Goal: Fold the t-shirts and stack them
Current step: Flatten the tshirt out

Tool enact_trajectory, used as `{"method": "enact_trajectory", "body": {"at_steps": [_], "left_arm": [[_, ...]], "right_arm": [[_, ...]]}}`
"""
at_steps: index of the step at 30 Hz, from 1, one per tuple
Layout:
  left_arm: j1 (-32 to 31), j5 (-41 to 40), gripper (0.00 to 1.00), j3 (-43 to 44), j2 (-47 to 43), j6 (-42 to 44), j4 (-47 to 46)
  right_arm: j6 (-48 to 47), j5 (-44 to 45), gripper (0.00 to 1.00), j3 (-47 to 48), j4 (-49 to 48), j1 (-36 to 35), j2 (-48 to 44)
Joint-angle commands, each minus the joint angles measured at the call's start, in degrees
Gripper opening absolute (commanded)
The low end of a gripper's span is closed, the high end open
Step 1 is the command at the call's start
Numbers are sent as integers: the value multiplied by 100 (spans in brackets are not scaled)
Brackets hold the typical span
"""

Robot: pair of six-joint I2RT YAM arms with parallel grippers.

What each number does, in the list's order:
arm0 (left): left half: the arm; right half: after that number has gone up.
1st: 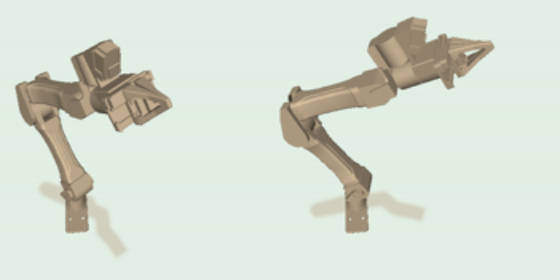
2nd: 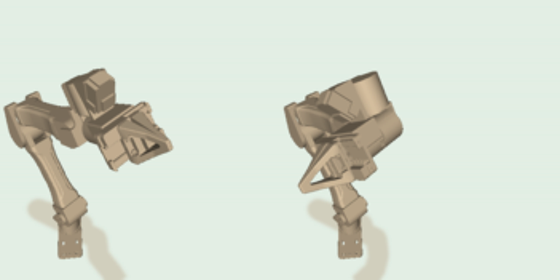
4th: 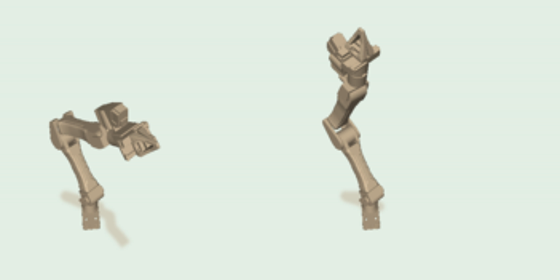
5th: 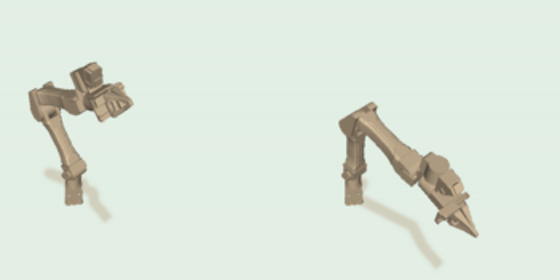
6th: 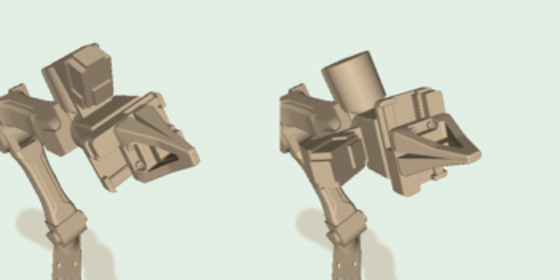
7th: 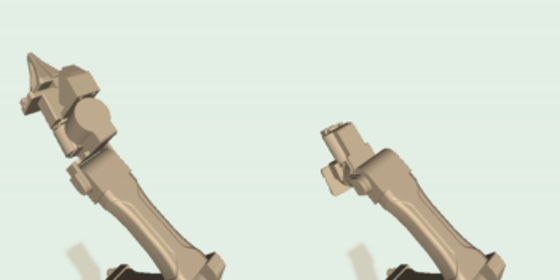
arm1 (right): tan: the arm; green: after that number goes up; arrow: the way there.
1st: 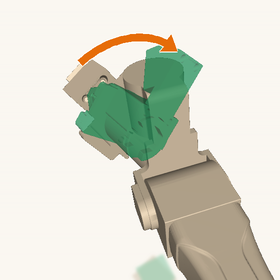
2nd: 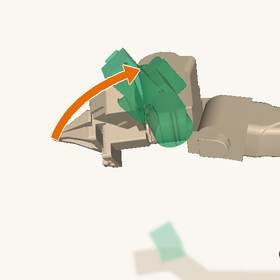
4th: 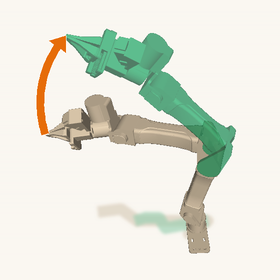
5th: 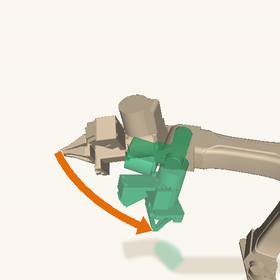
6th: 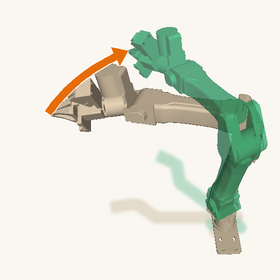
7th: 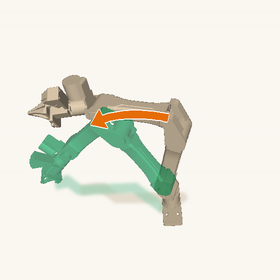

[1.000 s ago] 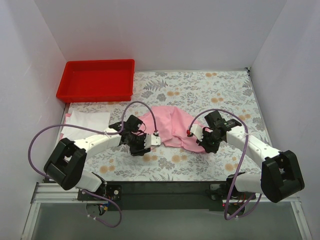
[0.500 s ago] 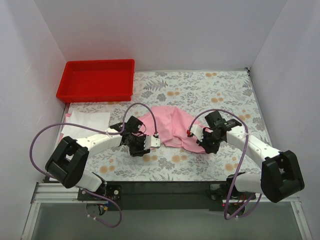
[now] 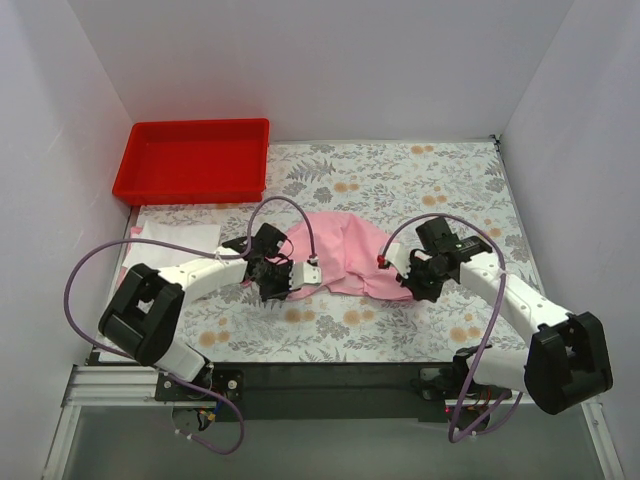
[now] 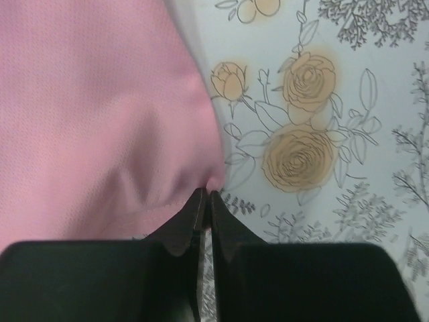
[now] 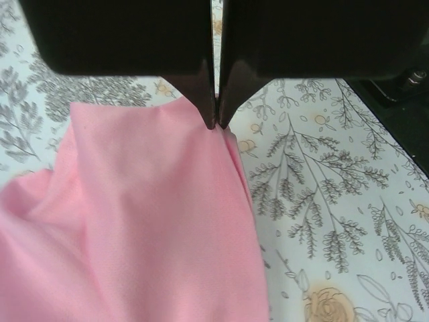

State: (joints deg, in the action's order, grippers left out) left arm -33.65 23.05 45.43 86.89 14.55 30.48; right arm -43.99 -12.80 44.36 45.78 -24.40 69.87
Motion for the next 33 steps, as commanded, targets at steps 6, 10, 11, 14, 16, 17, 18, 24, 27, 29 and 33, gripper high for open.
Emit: {"method": "enact_trajectory", "body": {"at_steps": [6, 10, 11, 14, 16, 17, 18, 24, 27, 29, 33], "left_arm": [[209, 95, 0, 2123, -576, -1216, 1092], [542, -177, 0, 3118, -709, -1981, 671], [639, -230, 0, 3286, -752, -2191, 557], [912, -634, 0, 3718, -831, -2430, -14], [1026, -924, 0, 3981, -867, -2605, -393], [1044, -1029, 0, 4052, -876, -2649, -489], [1062, -1152, 0, 4122, -911, -2693, -708], [1080, -1847, 0, 4395, -1007, -2861, -1499], [1088, -2164, 0, 4535, -1034, -2887, -1790], [1097, -2199, 0, 4597, -1104, -2896, -1905], [1089, -2130, 0, 4843, -1349, -3080, -2020]], "right_arm": [[-391, -12, 1, 1583, 89, 848, -421], [-549, 146, 1, 2628, 28, 1288, -290], [-567, 189, 1, 2831, -59, 1402, -246], [-620, 234, 1, 3605, -314, 1859, -70], [-690, 243, 1, 4141, -429, 2106, 61], [-699, 243, 1, 4334, -482, 2176, 114], [-708, 234, 1, 4510, -552, 2281, 158], [-620, 313, 1, 5451, -1209, 2388, 361], [-611, 436, 1, 5750, -1536, 2379, 326], [-629, 550, 1, 6108, -1721, 2388, 361], [-848, 769, 1, 6488, -2098, 2388, 195]]}}
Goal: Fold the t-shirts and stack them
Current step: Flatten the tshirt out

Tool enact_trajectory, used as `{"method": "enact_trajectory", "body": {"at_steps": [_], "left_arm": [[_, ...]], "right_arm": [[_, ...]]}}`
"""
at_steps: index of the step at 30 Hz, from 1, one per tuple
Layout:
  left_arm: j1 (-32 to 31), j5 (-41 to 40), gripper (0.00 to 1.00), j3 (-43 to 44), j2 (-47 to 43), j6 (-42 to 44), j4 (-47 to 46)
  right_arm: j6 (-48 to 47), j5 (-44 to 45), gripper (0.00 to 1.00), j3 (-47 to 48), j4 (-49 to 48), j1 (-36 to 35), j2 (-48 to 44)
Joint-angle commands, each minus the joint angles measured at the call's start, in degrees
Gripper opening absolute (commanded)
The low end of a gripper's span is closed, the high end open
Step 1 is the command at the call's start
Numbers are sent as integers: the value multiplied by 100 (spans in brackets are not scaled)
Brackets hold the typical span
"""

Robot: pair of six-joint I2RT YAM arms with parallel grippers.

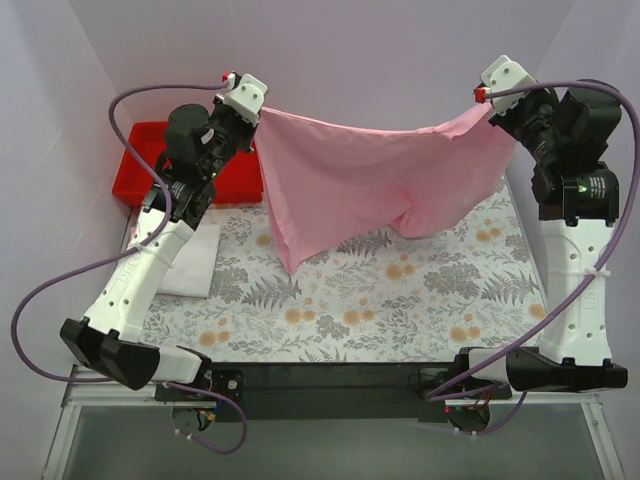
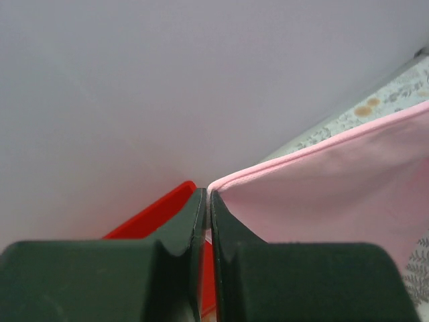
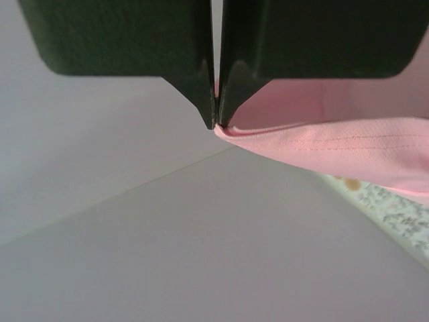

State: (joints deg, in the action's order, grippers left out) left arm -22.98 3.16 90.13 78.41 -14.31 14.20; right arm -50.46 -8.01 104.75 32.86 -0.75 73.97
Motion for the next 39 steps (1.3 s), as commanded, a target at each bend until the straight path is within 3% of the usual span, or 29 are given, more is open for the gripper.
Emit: {"method": "enact_trajectory", "body": {"at_steps": [1, 7, 10, 18, 23, 30, 39], "left_arm": [[22, -97, 0, 383, -572, -222, -391], [22, 975, 0, 76, -1704, -572, -137], [22, 1458, 0, 408, -2345, -609, 538], [31, 1600, 0, 1261, -2787, -573, 1629], [22, 1731, 0, 1456, -2875, -591, 2261], [22, 1882, 0, 112, -3297, -486, 2580], [22, 1486, 0, -2252, -2753, -345, 1069]], "right_arm": [[-254, 326, 1, 441, -903, 23, -365], [-552, 607, 1, 204, -1554, 23, -1305], [-956, 730, 1, 150, -1923, 23, -2095], [-1282, 590, 1, 757, -1950, 23, -2519], [-1440, 441, 1, 311, -1871, 14, -2853], [-1564, 186, 1, -1189, -1695, 23, -3441], [-1660, -130, 1, -4091, -2046, 14, -3662]]}}
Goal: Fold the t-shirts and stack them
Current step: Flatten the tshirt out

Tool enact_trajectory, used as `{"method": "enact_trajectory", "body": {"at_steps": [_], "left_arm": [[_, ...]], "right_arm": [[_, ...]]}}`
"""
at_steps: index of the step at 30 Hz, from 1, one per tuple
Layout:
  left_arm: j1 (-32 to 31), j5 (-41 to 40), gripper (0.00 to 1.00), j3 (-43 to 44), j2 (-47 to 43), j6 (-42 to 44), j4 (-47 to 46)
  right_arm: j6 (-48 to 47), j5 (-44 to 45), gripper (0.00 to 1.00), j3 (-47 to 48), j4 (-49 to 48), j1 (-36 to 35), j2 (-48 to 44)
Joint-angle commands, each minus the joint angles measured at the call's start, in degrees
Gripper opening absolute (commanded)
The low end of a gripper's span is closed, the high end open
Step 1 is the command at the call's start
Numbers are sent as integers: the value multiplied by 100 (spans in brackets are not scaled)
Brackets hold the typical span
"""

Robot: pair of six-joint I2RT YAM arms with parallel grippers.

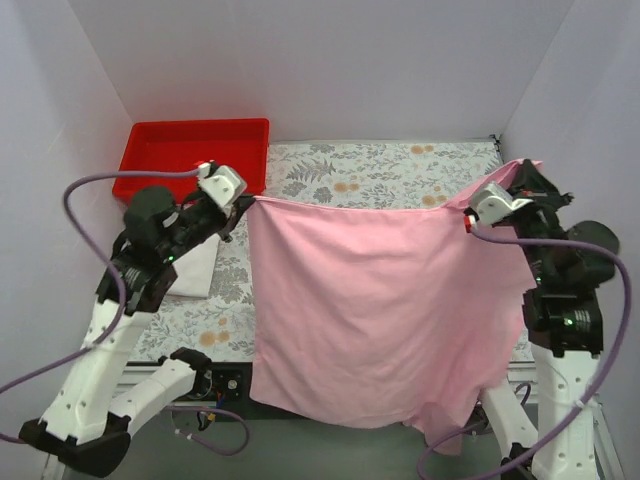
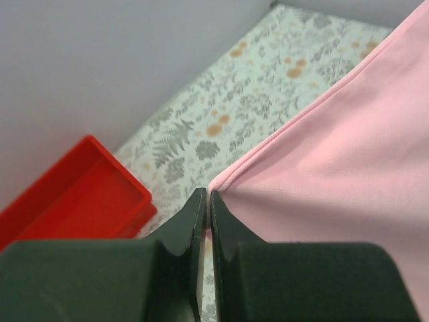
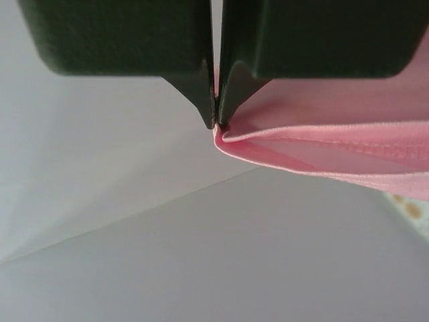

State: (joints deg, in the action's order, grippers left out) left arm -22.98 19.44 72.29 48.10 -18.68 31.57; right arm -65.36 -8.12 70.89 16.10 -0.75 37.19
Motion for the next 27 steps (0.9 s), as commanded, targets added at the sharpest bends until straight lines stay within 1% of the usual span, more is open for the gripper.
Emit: {"method": "enact_trajectory", "body": {"at_steps": [1, 3, 4, 5, 6, 7, 8, 9, 10, 11, 13, 14, 16, 17, 18, 20, 21, 23, 27], "left_arm": [[22, -177, 0, -627, 549, 127, -1044], [22, -274, 0, -1144, 849, 250, -1467], [31, -413, 0, -1321, 1164, 329, -1940], [31, -432, 0, -1427, 1393, 408, -2110], [22, -441, 0, -1594, 1604, 443, -2259], [31, -476, 0, -1674, 1807, 479, -2652], [74, -581, 0, -1735, 2313, 592, -2839], [92, -643, 0, -1762, 2571, 628, -2997], [127, -704, 0, -1736, 2869, 628, -3364], [240, -714, 0, -1658, 3368, 602, -3464], [407, -661, 0, -1289, 3924, 558, -3623], [470, -635, 0, -1131, 4431, 532, -3632], [627, -433, 0, -658, 4848, 444, -3640], [663, -372, 0, -524, 5250, 435, -3649], [698, -249, 0, -367, 5402, 479, -3641], [742, -204, 0, -16, 5710, 540, -3676], [751, -169, 0, 108, 5998, 567, -3676], [804, -151, 0, 450, 6246, 567, -3676], [901, -221, 0, 926, 6844, 681, -3702]], "right_arm": [[-231, -189, 1, -1283, -649, 14, 51], [-362, -260, 1, -1804, -958, 14, 278], [-389, -278, 1, -2016, -1307, 23, 393], [-407, -295, 1, -2366, -1459, 14, 681], [-468, -356, 1, -2500, -1565, 14, 858], [-495, -392, 1, -2615, -2027, 14, 1043], [-512, -410, 1, -2807, -2258, 14, 1445], [-539, -436, 1, -2835, -2417, 171, 1675], [-556, -427, 1, -2827, -2531, 181, 1921], [-574, -410, 1, -2757, -2715, 181, 2420], [-574, -418, 1, -2590, -2875, 233, 2923], [-574, -445, 1, -2511, -2954, 260, 3378], [-583, -489, 1, -2212, -3042, 304, 3820], [-600, -489, 1, -2090, -3095, 304, 4240], [-592, -489, 1, -1836, -3121, 304, 4453], [-548, -480, 1, -1510, -3139, 313, 5040], [-530, -471, 1, -1369, -3148, 313, 5226], [-504, -454, 1, -930, -3165, 304, 5709], [-548, -410, 1, -297, -3192, 304, 6343]]}}
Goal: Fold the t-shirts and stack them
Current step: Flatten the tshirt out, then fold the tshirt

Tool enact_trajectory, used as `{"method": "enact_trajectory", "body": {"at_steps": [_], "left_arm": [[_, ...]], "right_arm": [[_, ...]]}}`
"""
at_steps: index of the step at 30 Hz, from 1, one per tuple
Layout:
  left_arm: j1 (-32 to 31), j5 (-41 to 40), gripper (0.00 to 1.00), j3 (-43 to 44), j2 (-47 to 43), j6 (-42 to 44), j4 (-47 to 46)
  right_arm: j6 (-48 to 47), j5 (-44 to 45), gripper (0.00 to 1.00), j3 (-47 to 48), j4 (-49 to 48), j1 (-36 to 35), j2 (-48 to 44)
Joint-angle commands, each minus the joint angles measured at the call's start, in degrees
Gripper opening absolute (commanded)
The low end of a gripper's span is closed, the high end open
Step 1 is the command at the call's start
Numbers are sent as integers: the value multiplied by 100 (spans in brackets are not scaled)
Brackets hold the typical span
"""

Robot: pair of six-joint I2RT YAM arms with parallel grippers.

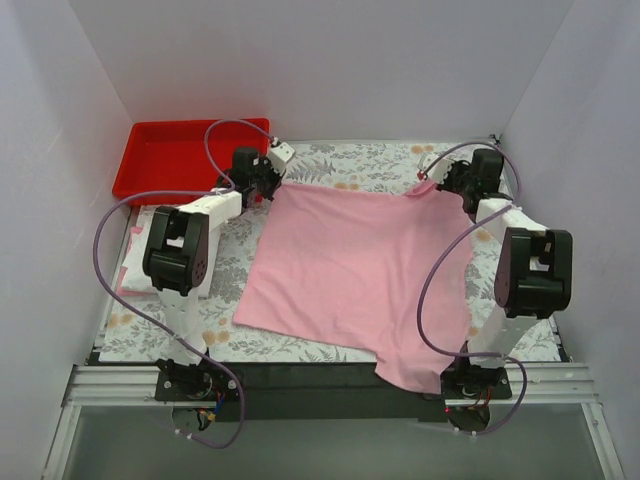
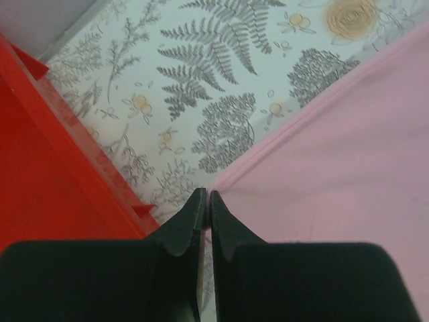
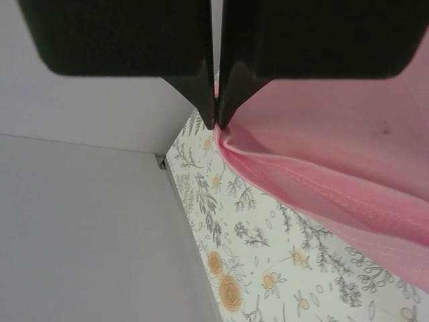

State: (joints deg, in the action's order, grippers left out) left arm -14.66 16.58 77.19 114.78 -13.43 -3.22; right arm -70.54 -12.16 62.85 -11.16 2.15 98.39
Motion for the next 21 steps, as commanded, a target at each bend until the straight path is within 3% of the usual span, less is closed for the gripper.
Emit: {"method": "enact_trajectory", "body": {"at_steps": [1, 11, 21], "left_arm": [[103, 82, 0, 533, 368, 165, -214], [253, 293, 0, 1483, 1133, 262, -223], [393, 1101, 0, 1633, 1073, 736, -12]], "right_arm": [[-21, -14, 1, 613, -466, 22, 338], [-47, 223, 1, 1800, -458, 13, 1454], [32, 329, 1, 1485, -177, -4, 885]]}}
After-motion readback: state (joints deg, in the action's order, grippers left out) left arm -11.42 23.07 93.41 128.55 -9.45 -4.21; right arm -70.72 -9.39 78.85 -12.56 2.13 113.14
